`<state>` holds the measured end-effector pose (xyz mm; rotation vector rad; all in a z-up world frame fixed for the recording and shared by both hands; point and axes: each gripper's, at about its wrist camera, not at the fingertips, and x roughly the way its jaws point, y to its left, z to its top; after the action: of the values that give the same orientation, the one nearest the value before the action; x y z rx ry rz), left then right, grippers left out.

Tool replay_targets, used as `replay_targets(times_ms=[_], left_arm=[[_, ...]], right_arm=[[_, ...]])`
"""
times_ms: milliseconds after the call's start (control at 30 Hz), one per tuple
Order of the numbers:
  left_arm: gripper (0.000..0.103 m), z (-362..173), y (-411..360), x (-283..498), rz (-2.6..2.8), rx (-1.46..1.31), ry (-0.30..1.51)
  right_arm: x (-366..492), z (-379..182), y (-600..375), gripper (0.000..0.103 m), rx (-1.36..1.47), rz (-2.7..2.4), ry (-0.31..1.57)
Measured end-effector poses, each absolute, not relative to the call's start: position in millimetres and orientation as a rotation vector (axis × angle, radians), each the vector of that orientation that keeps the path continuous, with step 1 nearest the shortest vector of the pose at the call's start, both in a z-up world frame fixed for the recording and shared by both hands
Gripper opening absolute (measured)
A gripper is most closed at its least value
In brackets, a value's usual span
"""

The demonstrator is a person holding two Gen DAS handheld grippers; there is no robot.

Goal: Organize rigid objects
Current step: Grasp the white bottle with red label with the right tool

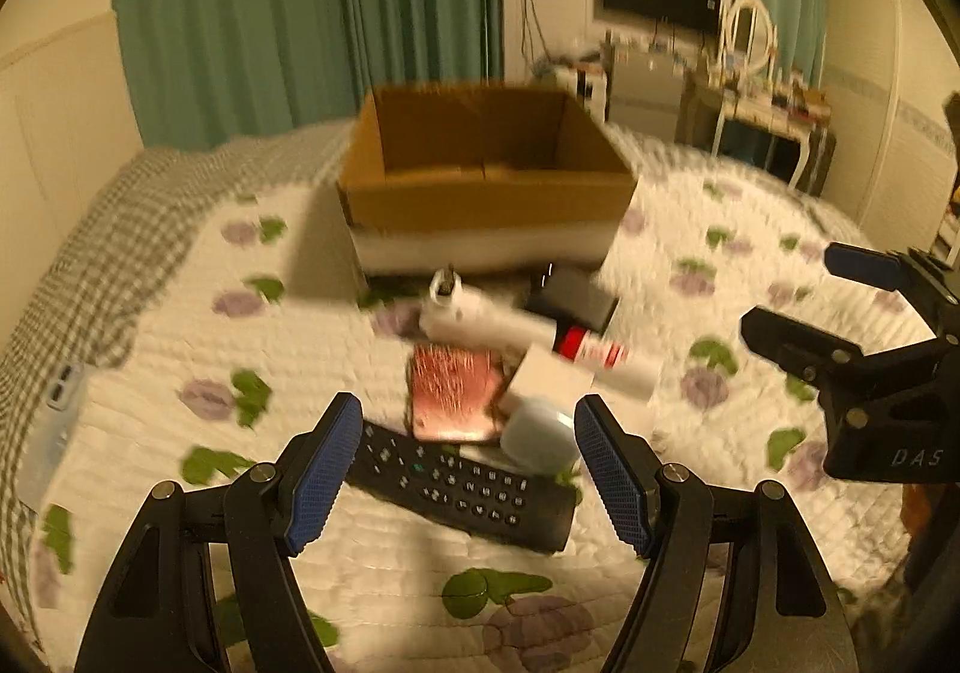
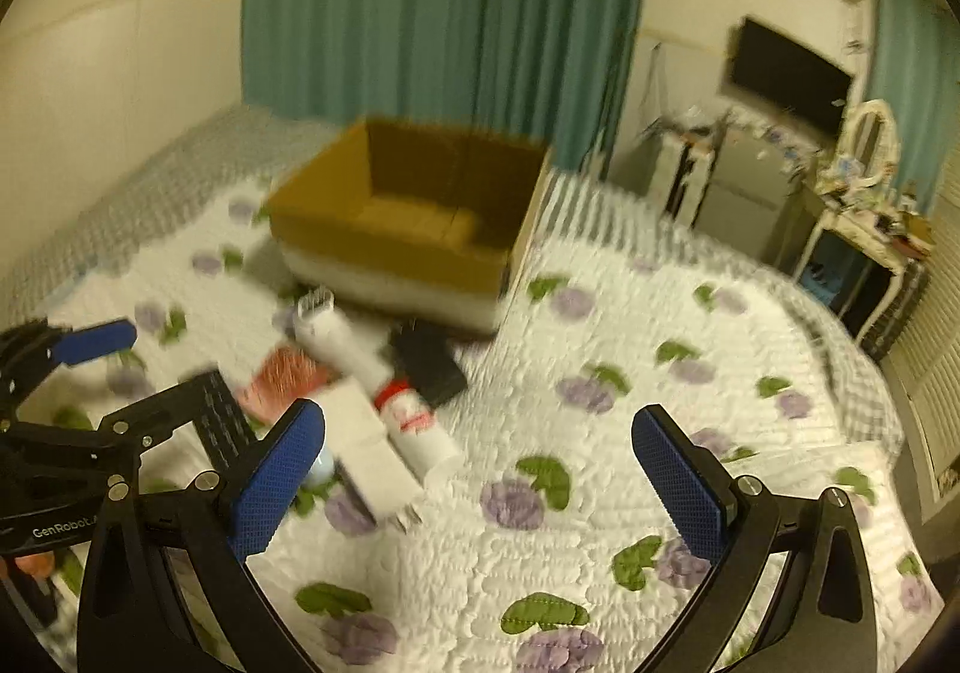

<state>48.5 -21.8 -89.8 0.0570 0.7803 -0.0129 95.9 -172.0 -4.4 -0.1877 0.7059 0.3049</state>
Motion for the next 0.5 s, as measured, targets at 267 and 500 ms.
replay_targets(times_ms=[267,500], left_arm=[[0.076,-117,-19,72,0.045,0.062,0.882],[0.076,-139,-36,90,0.012,0.108,0.953]], right_arm=[[160,-70,-155,0.080,-0.253,0.444,0.901],[194,-117,-142,0.062,-0.256,0.550,1.013]])
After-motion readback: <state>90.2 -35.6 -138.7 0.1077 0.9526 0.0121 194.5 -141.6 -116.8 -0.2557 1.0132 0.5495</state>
